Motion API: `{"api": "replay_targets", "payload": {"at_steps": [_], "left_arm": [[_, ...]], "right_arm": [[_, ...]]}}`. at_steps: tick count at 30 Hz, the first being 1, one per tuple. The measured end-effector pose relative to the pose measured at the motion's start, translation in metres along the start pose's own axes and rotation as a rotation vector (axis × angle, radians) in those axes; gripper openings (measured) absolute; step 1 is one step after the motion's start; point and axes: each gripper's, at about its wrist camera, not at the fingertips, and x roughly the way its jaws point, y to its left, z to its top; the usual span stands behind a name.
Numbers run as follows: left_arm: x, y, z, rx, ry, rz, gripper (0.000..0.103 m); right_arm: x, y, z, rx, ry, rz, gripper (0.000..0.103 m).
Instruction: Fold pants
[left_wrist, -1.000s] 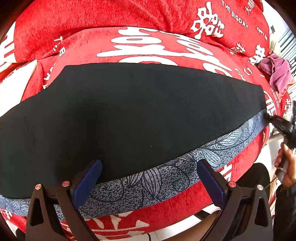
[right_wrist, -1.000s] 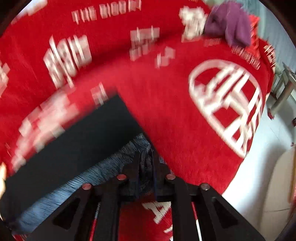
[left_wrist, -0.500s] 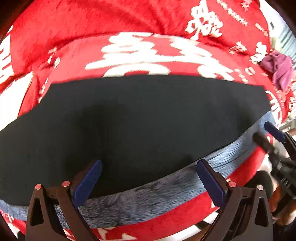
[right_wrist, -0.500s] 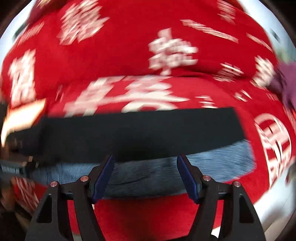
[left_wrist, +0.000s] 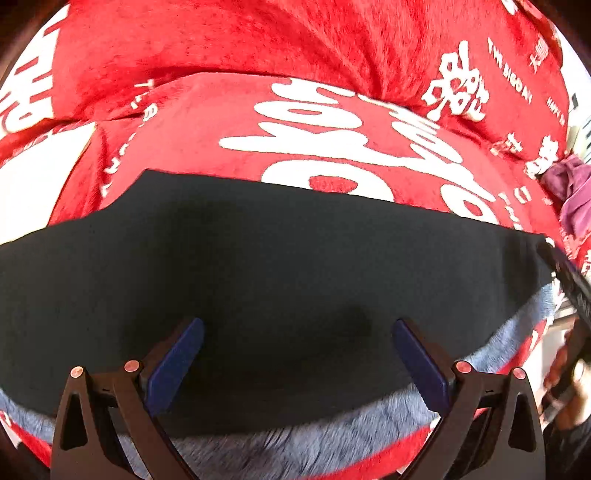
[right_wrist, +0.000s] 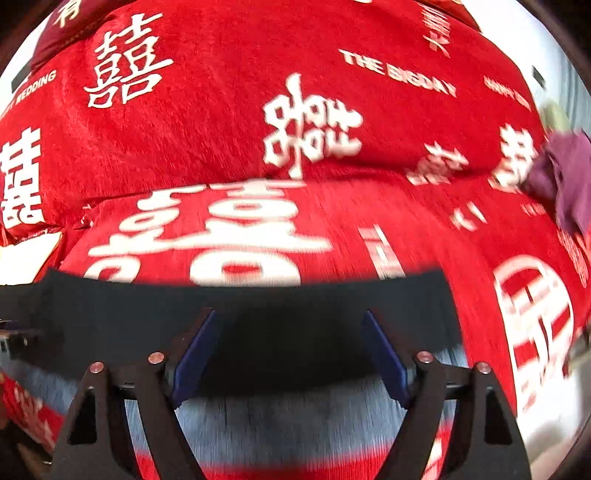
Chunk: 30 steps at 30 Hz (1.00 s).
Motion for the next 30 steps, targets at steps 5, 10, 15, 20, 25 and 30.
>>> {"api": "replay_targets", "payload": {"at_steps": [5,10,15,20,25,30], "left_arm": [[0.003,0.001,-0.008,0.053,0.004,0.027,0.102],[-0.002,0.015,-0.010,0.012,0.005,0.029,0.102],[0.002,0.007,-0.014,0.036,-0.008,0.053,0.102],[-0.010,0.015,-0.019,0.028,-0.025,0.052,0.102],[-0.015,0.028,0.008,-0.102,-0.065,0.050,0.102],[0.015,0.030,0.040,-0.137,-0.017,0.150,0.102]], "right_arm": [[0.071,-0.042,0.009,-0.001,0.137,-0.135,0.083],[0.033,-0.099,-0.006,0.170,0.079,-0.064,0.075],[-0.010,-0.107,-0.046,0.226,0.041,0.056,0.084],[-0.002,-0.147,-0.082,0.463,0.163,-0.058,0.086],[-0.040,-0.082,-0.045,0.339,0.014,-0.049,0.090],[-0.002,0.031,-0.026,0.085,0.078,0.100,0.091]]}}
